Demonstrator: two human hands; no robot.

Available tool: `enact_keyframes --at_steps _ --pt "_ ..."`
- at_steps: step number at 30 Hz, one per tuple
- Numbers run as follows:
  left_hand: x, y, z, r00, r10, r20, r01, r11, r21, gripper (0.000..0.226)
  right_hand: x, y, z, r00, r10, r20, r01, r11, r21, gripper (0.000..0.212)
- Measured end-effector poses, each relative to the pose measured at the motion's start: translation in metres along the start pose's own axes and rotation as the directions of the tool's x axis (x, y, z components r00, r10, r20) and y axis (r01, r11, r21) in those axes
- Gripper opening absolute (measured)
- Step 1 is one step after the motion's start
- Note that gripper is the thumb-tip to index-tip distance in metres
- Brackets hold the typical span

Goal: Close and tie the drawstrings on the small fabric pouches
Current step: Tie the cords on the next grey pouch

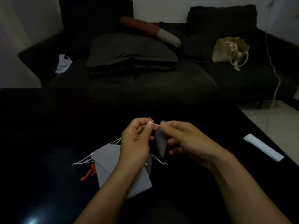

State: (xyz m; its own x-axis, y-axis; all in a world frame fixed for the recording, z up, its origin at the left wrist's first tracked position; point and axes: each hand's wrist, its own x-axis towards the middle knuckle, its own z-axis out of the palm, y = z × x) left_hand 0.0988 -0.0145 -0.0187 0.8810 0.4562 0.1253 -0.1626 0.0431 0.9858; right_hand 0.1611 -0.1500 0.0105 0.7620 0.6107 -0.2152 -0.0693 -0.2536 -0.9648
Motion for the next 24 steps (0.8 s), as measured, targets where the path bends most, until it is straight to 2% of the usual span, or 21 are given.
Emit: enact_keyframes --at_steps 1,3,4,5,6,7,8,10,12,13,14,16,17,19,21,24 --pt "0.0 -0.001 0.001 0.999 -0.02 0.033 0.02 1.0 0.004 0.012 0.001 0.003 -0.002 1.0 -0.023 0.007 0.023 0.999 -0.032 0.029" --pt "0.001 -0.004 -0.001 0.995 -0.055 0.078 0.052 0.998 0.044 0.011 0.005 0.009 -0.013 0.992 -0.082 -0.094 0.076 0.995 -0.071 0.02" --pt "0.002 -0.007 -0.003 0.994 -0.068 0.089 0.058 0.993 0.105 0.011 0.006 0.012 -0.021 0.979 -0.104 -0.174 0.075 0.983 -0.168 0.016" --pt "0.003 -0.011 -0.008 0.993 -0.062 0.102 0.037 0.972 0.231 0.011 0.008 0.017 -0.03 0.962 -0.118 -0.247 0.026 0.937 -0.347 0.013" --pt "0.004 -0.014 -0.013 0.991 -0.04 0.13 -0.017 0.913 0.408 0.015 0.008 0.022 -0.04 0.945 -0.114 -0.306 -0.073 0.841 -0.537 0.015" --pt "0.005 -0.018 -0.018 0.984 -0.031 0.176 -0.08 0.807 0.585 0.021 0.007 0.027 -0.048 0.927 -0.082 -0.365 -0.195 0.726 -0.659 0.019" --pt "0.004 -0.02 -0.022 0.973 -0.038 0.227 -0.141 0.681 0.719 0.03 0.005 0.03 -0.054 0.901 -0.018 -0.432 -0.324 0.634 -0.702 0.023" --pt "0.002 -0.023 -0.028 0.949 -0.093 0.3 -0.226 0.464 0.857 0.053 -0.001 0.029 -0.059 0.827 0.139 -0.545 -0.532 0.508 -0.678 0.04" --pt "0.002 -0.026 -0.028 0.931 -0.138 0.337 -0.285 0.301 0.91 0.075 -0.004 0.025 -0.056 0.788 0.197 -0.583 -0.608 0.401 -0.685 0.065" --pt "0.002 -0.027 -0.027 0.925 -0.149 0.35 -0.307 0.249 0.918 0.084 -0.003 0.023 -0.051 0.805 0.153 -0.574 -0.582 0.394 -0.711 0.072" --pt "0.003 -0.027 -0.027 0.922 -0.157 0.353 -0.314 0.228 0.922 0.092 0.0 0.021 -0.043 0.843 0.08 -0.532 -0.51 0.431 -0.744 0.074" --pt "0.005 -0.024 -0.03 0.928 -0.179 0.326 -0.283 0.229 0.932 0.105 0.008 0.023 -0.021 0.937 -0.021 -0.35 -0.274 0.577 -0.77 0.066" --pt "0.007 -0.022 -0.034 0.931 -0.205 0.301 -0.258 0.212 0.943 0.111 0.012 0.026 -0.007 0.972 -0.012 -0.234 -0.173 0.634 -0.754 0.059" --pt "0.01 -0.019 -0.045 0.927 -0.291 0.236 -0.199 0.152 0.968 0.123 0.018 0.036 0.017 0.998 0.03 -0.06 -0.065 0.661 -0.747 0.047" --pt "0.011 -0.018 -0.054 0.897 -0.41 0.163 -0.136 0.096 0.986 0.133 0.025 0.045 0.032 0.999 0.008 -0.035 -0.032 0.638 -0.769 0.038" --pt "0.009 -0.02 -0.054 0.841 -0.524 0.136 -0.114 0.073 0.991 0.139 0.034 0.057 0.039 0.993 -0.029 -0.117 -0.068 0.667 -0.742 0.023"
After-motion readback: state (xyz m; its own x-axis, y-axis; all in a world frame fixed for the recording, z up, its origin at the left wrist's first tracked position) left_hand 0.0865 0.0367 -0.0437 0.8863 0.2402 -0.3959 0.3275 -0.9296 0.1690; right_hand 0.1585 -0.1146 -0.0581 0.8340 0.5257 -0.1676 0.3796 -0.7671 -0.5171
